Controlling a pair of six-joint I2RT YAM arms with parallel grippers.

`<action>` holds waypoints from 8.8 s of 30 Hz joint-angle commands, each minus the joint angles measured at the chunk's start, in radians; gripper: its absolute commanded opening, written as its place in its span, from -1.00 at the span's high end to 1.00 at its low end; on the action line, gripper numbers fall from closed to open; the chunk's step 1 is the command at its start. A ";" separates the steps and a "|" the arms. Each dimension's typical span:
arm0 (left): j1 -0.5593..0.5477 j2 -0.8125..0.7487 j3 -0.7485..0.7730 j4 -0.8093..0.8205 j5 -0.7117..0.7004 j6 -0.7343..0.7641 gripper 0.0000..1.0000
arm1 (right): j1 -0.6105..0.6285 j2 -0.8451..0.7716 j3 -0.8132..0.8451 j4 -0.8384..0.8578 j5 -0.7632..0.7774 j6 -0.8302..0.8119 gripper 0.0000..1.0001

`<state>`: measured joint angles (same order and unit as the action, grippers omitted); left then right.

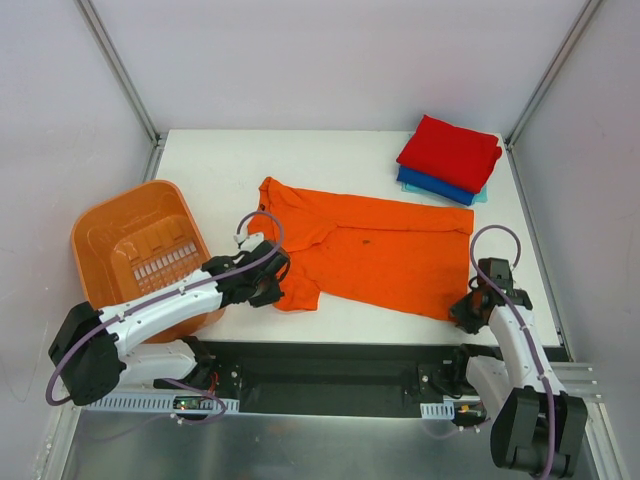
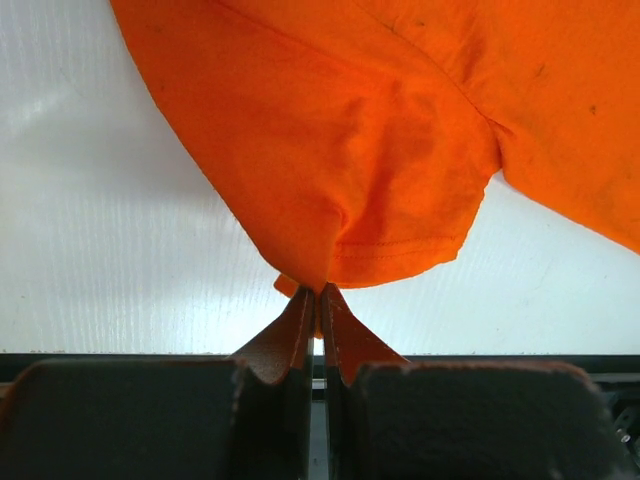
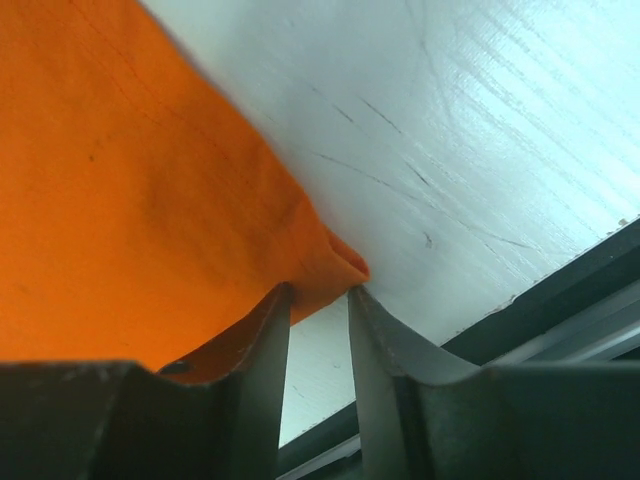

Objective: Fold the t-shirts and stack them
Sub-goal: Fold the tshirt

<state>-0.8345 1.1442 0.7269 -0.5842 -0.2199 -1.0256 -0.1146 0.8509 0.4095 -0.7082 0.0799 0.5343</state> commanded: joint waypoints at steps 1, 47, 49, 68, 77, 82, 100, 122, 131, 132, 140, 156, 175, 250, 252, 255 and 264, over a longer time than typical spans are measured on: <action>0.020 -0.011 0.037 -0.005 -0.033 0.028 1.00 | -0.003 0.040 -0.018 0.105 0.011 0.013 0.39; 0.462 0.569 0.680 0.188 0.218 0.338 1.00 | -0.005 0.640 0.681 0.176 -0.039 -0.189 0.99; 0.475 0.586 0.698 0.188 0.218 0.340 1.00 | -0.005 0.675 0.718 0.159 -0.034 -0.197 0.99; 0.512 0.806 0.893 0.124 0.266 0.311 -0.98 | 0.006 0.860 0.901 0.095 0.021 -0.258 -0.76; 0.428 0.671 0.724 0.127 0.390 0.302 -0.99 | 0.131 0.695 0.779 0.087 0.046 -0.289 -0.93; 0.358 0.661 0.666 0.153 0.419 0.271 -0.99 | 0.185 0.721 0.749 0.078 0.041 -0.301 -0.93; 0.345 0.759 0.647 0.164 0.387 0.248 0.03 | 0.190 0.735 0.730 0.078 0.063 -0.323 -0.93; 0.380 0.925 0.928 0.144 0.537 0.608 0.92 | 0.190 0.763 0.758 0.058 0.092 -0.335 -0.93; 0.325 1.063 1.105 -0.069 0.584 0.877 0.59 | 0.188 0.760 0.761 0.050 0.090 -0.333 -0.93; 0.319 1.060 1.105 -0.072 0.567 0.881 0.56 | 0.188 0.757 0.759 0.052 0.090 -0.333 -0.93; 0.293 0.997 1.108 -0.075 0.482 0.858 -0.98 | 0.188 0.740 0.759 0.049 0.086 -0.335 -0.93; 0.282 0.933 1.054 -0.016 0.405 0.719 -0.99 | 0.196 0.682 0.747 0.046 0.067 -0.364 -0.93; 0.308 0.793 0.759 0.201 0.316 0.558 -0.99 | 0.202 0.678 0.701 0.073 0.055 -0.373 -0.93; 0.433 1.390 1.426 0.207 0.698 0.299 -0.99 | 0.579 0.742 0.485 0.133 -0.267 -0.237 -0.93; 0.425 1.463 1.524 0.207 0.725 0.266 -0.99 | 0.682 0.706 0.444 0.144 -0.281 -0.192 -0.93; 0.404 1.539 1.643 0.208 0.725 0.210 -0.99 | 0.849 0.698 0.456 0.151 -0.275 -0.130 -0.93; 0.390 1.631 1.708 0.466 0.544 0.044 -0.99 | 0.915 0.544 0.581 0.035 -0.100 -0.142 -0.93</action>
<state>-0.4614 2.6987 2.4187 -0.2428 0.4637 -0.8917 0.8028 1.5070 0.9154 -0.6006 -0.1165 0.3683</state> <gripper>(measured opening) 0.993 0.966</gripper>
